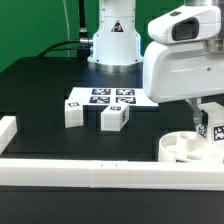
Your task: Assemble stool
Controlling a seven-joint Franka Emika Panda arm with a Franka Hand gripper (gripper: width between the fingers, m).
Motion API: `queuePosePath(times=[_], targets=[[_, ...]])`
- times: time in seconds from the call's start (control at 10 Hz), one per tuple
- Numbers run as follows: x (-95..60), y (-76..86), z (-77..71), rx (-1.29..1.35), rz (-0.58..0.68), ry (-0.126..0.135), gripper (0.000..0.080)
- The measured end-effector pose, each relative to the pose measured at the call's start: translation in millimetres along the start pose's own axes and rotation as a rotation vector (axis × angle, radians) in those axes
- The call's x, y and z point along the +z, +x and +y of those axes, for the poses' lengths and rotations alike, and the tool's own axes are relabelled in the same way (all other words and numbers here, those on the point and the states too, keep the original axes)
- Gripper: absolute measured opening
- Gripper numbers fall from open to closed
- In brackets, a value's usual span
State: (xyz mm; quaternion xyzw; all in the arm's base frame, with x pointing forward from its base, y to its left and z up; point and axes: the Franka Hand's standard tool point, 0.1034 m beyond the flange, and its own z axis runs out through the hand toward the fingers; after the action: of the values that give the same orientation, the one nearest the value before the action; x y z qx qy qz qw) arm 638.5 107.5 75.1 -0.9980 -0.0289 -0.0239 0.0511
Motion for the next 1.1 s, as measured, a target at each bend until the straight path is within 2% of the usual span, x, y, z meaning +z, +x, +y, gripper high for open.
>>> queuePosePath(times=[0.6, 0.9, 1.1], targets=[[0.7, -1.0, -2.2, 0.435, -0.003, 0.002, 0.035], [1.2, -1.5, -3.1, 0.692, -0.009, 0.019, 0.035], [1.4, -1.9, -3.8, 0.887, -0.021, 0.042, 0.035]])
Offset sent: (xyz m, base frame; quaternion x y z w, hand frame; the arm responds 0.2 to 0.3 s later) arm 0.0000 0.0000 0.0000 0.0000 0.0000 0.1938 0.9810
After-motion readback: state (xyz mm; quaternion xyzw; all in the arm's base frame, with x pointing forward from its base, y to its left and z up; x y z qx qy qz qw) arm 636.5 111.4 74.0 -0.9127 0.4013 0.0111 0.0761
